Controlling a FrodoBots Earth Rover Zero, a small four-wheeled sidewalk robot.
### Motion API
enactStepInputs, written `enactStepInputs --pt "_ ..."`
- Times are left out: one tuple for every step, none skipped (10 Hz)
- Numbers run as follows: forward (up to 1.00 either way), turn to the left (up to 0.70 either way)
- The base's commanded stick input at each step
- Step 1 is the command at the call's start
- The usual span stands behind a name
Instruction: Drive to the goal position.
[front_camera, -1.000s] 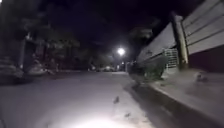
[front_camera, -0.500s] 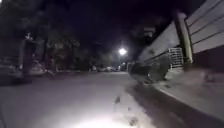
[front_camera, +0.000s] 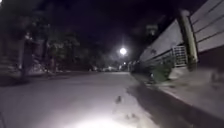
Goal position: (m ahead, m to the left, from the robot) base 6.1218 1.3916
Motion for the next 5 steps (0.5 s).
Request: enactStepInputs --pt "0.5 0.0" --pt "0.5 0.0" --pt "0.5 0.0" --pt "0.5 0.0" --pt "0.5 0.0"
